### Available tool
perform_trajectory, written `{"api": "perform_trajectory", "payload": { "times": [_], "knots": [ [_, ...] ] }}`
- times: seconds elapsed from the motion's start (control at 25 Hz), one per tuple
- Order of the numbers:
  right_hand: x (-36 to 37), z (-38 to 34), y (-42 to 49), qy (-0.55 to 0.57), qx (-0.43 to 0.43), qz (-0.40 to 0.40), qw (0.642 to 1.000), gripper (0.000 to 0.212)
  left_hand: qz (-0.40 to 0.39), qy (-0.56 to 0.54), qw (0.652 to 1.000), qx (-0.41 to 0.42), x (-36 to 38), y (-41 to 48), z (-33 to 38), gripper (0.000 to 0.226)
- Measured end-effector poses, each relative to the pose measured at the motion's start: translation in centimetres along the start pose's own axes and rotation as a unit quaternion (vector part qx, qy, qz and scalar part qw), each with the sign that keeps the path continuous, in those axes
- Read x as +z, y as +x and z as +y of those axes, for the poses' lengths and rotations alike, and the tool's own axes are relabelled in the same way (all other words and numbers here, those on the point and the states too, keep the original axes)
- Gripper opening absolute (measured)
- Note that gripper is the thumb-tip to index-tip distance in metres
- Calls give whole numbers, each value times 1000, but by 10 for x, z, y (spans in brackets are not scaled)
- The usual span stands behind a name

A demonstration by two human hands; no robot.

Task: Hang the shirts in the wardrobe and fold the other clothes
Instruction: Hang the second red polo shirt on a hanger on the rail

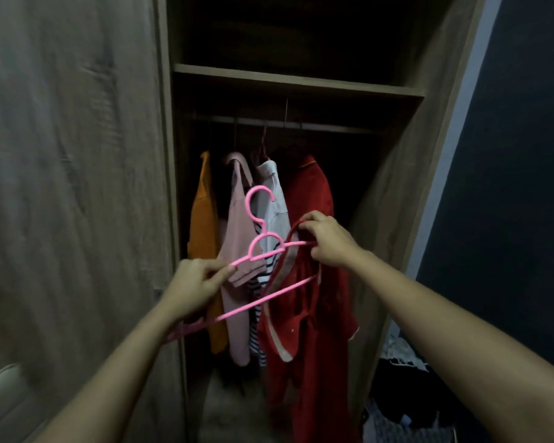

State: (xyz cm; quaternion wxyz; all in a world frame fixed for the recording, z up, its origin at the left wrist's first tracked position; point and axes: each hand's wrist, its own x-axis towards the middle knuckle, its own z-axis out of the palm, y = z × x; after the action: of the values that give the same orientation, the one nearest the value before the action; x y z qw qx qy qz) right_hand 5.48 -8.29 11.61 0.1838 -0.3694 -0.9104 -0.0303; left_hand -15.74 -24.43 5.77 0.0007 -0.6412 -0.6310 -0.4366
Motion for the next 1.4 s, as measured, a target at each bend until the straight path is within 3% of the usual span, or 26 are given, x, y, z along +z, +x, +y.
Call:
{"api": "perform_trajectory", "payload": {
  "times": [0.16,0.32,0.4,0.52,0.6,0.68,0.76,0.84,0.92,1.0,1.08,1.2,1.24,1.32,1.4],
  "knots": [
    [-22,-40,1,-21,-96,21,995,47,143,-15,989,41,34,-10,1,42],
    [-55,-40,2,-106,-179,151,966,50,260,-45,958,109,8,1,4,34],
    [-57,-40,5,-136,-194,238,942,49,319,32,939,128,-1,8,7,28],
    [-52,-45,7,-117,-177,280,936,40,428,123,891,88,7,1,12,25],
    [-49,-47,6,-66,-160,286,942,39,392,116,907,100,38,-20,9,24],
    [-50,-48,7,-37,-141,298,943,40,242,143,959,47,75,-39,1,29],
    [-54,-47,6,-29,-128,297,946,42,36,134,988,-68,89,-43,-13,46],
    [-56,-35,1,-23,-123,295,947,43,-80,-5,992,-101,81,-34,-26,57],
    [-56,-13,-5,-4,-121,287,950,43,-38,-112,986,-115,58,-22,-35,48],
    [-54,10,-13,5,-123,267,956,41,31,-133,979,-149,33,-11,-48,48],
    [-47,28,-19,-1,-124,252,960,43,54,-81,981,-168,10,-3,-43,24],
    [-32,46,-28,8,-130,240,962,49,88,-16,980,-178,-7,7,-37,15],
    [-28,51,-30,15,-133,240,962,51,87,-34,979,-181,-10,8,-36,16],
    [-22,60,-34,24,-137,234,962,57,77,-80,975,-193,-16,10,-37,41],
    [-19,64,-39,18,-121,222,967,66,73,-77,976,-190,-19,12,-34,44]
  ]
}}
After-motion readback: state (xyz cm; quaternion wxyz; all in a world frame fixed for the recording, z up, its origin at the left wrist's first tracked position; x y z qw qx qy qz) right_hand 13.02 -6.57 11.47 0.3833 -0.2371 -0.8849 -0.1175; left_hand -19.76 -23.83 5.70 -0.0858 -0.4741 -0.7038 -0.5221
